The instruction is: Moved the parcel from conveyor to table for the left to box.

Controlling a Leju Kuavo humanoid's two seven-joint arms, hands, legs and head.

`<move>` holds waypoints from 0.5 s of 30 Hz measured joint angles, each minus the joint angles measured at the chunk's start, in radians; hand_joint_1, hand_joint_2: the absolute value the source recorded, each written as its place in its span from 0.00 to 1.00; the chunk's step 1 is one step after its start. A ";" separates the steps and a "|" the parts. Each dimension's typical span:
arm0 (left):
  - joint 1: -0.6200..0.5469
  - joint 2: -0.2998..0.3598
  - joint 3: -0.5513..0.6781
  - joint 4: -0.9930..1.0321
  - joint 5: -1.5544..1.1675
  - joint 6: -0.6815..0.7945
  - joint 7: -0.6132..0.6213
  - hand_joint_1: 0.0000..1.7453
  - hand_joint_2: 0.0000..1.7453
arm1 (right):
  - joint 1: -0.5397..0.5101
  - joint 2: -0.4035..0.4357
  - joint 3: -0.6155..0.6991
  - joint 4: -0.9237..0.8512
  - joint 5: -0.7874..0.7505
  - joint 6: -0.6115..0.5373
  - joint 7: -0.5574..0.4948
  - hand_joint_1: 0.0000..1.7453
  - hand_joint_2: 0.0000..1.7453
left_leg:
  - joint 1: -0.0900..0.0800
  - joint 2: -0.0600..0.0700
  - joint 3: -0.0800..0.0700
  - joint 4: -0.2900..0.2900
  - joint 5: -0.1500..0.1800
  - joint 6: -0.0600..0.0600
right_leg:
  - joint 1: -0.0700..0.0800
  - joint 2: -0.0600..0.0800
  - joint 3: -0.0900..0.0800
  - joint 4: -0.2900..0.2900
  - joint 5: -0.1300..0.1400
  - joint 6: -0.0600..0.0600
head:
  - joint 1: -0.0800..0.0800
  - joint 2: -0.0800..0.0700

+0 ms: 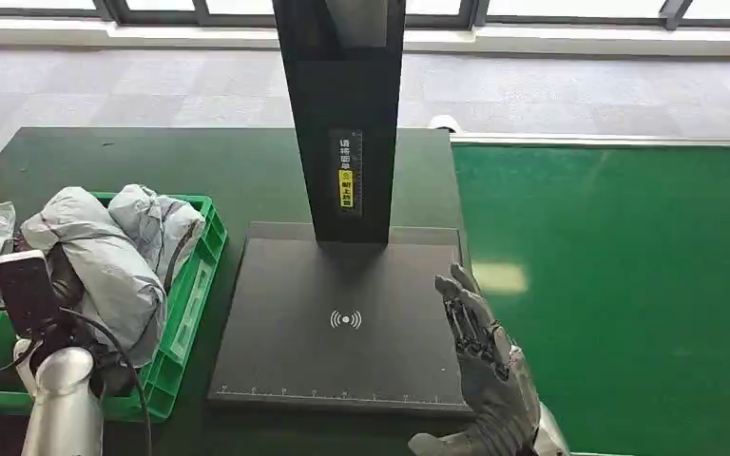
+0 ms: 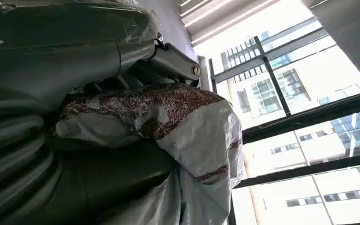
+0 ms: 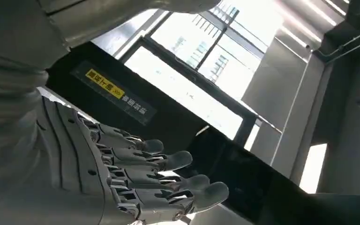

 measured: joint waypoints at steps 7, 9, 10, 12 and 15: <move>-0.037 0.007 0.015 0.069 -0.021 -0.001 0.012 1.00 1.00 | -0.001 0.000 0.000 0.000 0.000 0.000 0.000 0.00 1.00 | 0.000 0.000 0.000 0.000 0.001 -0.002 | 0.000 0.000 0.003 0.000 -0.001 -0.001 | 0.000 0.000; -0.052 0.010 0.015 0.095 -0.055 -0.003 0.034 1.00 1.00 | -0.005 0.000 0.000 0.000 0.000 0.001 0.000 0.00 1.00 | 0.000 0.000 0.001 0.000 0.001 -0.002 | 0.000 -0.001 0.003 0.001 -0.001 -0.001 | 0.000 0.000; -0.062 0.013 0.015 0.115 -0.074 0.001 0.041 1.00 1.00 | -0.009 0.000 0.000 0.000 0.000 0.002 0.000 0.00 1.00 | 0.000 0.000 0.001 0.000 0.002 -0.002 | 0.000 -0.001 0.003 0.001 -0.001 -0.001 | 0.000 0.000; -0.086 0.015 0.020 0.156 -0.100 0.010 0.050 1.00 1.00 | -0.015 0.000 0.000 0.003 0.000 0.002 0.001 0.00 1.00 | 0.000 0.000 0.002 -0.001 0.002 -0.003 | 0.000 -0.001 0.004 0.002 0.000 -0.002 | 0.000 0.000; -0.108 0.018 0.035 0.202 -0.111 0.018 0.055 0.00 0.00 | -0.014 0.000 0.000 0.008 0.000 0.002 0.001 0.00 1.00 | 0.000 0.000 0.004 -0.003 0.003 -0.004 | 0.000 -0.001 0.005 0.002 0.000 -0.002 | 0.000 0.000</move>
